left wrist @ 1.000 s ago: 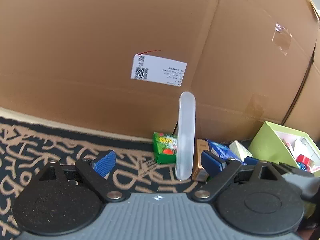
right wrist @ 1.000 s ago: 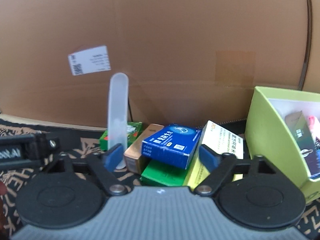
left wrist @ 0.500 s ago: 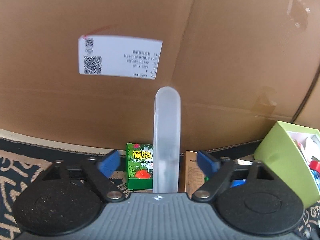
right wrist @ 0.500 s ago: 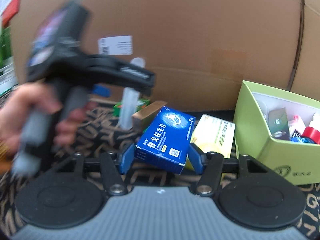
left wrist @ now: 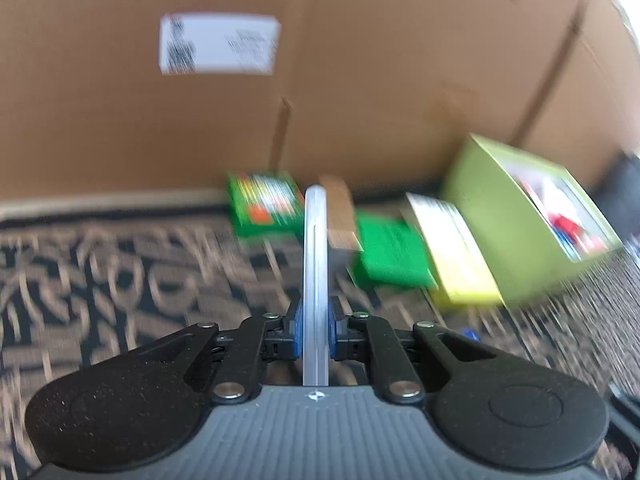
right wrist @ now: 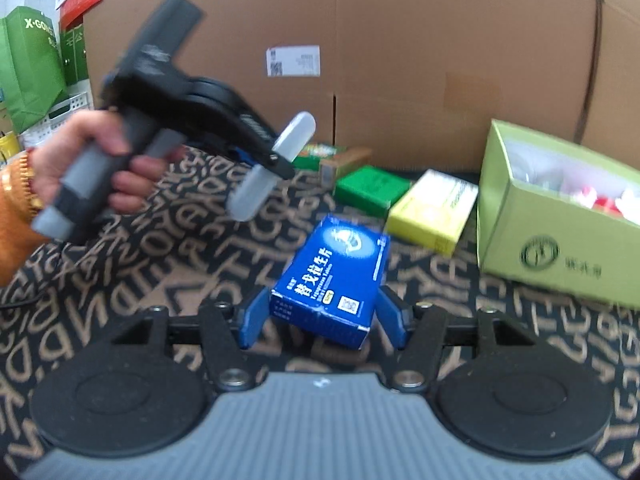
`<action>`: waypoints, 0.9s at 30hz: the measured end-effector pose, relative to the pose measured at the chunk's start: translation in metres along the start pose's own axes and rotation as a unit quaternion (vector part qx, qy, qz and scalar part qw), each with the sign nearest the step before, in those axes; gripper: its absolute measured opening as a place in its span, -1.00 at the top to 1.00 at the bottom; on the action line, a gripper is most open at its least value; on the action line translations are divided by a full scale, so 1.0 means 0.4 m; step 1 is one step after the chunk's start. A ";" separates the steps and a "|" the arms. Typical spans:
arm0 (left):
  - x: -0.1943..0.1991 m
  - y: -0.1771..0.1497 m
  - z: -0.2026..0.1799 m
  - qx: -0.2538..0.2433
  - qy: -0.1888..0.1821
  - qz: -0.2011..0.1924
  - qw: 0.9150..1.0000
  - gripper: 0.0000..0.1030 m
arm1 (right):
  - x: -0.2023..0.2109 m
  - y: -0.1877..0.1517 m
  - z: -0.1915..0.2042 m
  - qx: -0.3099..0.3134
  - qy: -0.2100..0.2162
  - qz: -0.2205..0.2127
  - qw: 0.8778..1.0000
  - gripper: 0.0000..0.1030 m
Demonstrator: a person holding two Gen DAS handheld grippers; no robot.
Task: Organize objects
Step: 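Grasp the clear plastic tube with the left tool while the right tool grasps the blue medicine box, then carry the plastic tube and blue medicine box into the shoebox and release both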
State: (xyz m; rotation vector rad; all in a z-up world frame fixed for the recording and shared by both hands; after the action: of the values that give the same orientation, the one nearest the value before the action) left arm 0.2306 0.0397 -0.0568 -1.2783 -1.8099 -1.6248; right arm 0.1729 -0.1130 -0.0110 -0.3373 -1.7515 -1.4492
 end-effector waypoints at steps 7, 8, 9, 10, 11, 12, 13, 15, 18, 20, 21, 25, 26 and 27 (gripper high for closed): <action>0.018 -0.137 -0.066 -0.065 0.004 0.047 0.997 0.79 | 0.048 -0.075 0.000 0.005 -0.002 0.024 1.000 -0.15; 0.019 -0.141 -0.071 -0.074 0.013 0.041 0.996 0.79 | 0.048 -0.076 0.000 0.004 -0.004 0.021 1.000 -0.19; 0.023 -0.146 -0.077 -0.082 0.019 0.039 0.996 0.78 | 0.048 -0.074 -0.001 0.000 -0.006 0.019 1.000 -0.30; 0.028 -0.147 -0.079 -0.088 0.022 0.042 0.995 0.75 | 0.047 -0.072 -0.001 -0.003 -0.007 0.016 1.000 -0.33; 0.032 -0.149 -0.083 -0.094 0.025 0.044 0.994 0.73 | 0.043 -0.067 -0.002 -0.005 -0.008 0.012 1.000 -0.34; 0.033 -0.147 -0.084 -0.100 0.029 0.046 0.993 0.70 | 0.039 -0.064 -0.003 -0.009 -0.011 0.011 1.000 -0.35; 0.028 -0.146 -0.087 -0.105 0.033 0.048 0.993 0.70 | 0.030 -0.058 -0.004 -0.012 -0.014 0.011 1.000 -0.36; 0.014 -0.146 -0.094 -0.114 0.039 0.049 0.992 0.70 | 0.015 -0.052 -0.009 -0.021 -0.017 0.012 1.000 -0.39; 0.018 -0.156 -0.102 -0.123 0.048 0.046 0.990 0.70 | -0.014 -0.045 -0.014 -0.031 -0.023 0.017 0.999 -0.39; 0.017 -0.156 -0.103 -0.124 0.052 0.044 0.990 0.70 | -0.029 -0.040 -0.014 -0.031 -0.028 0.019 0.999 -0.38; 0.016 -0.155 -0.104 -0.124 0.054 0.043 0.990 0.70 | -0.036 -0.038 -0.014 -0.032 -0.029 0.020 0.999 -0.38; 0.012 -0.151 -0.108 -0.128 0.059 0.044 0.989 0.70 | -0.058 -0.030 -0.017 -0.033 -0.035 0.022 0.999 -0.14; 0.012 -0.152 -0.109 -0.129 0.061 0.043 0.989 0.70 | -0.060 -0.030 -0.019 -0.037 -0.029 0.022 0.999 -0.13; 0.012 -0.153 -0.110 -0.129 0.063 0.041 0.989 0.70 | -0.060 -0.032 -0.021 -0.038 -0.026 0.019 0.999 -0.13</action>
State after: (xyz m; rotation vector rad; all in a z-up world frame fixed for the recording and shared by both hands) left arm 0.1662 0.0063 -0.0769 -1.3056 -1.4900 -1.8949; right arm 0.1832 -0.1178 -0.0371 -0.4503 -1.7249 -1.4941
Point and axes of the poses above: each gripper's, at about its wrist camera, not at the fingertips, and x roughly against the way its jaws point, z to its left, y to its top, the point moved 5 cm from there along -x, roughly the way its jaws point, and after that the axes turned 9 degrees about z, right-handed, at the moved point
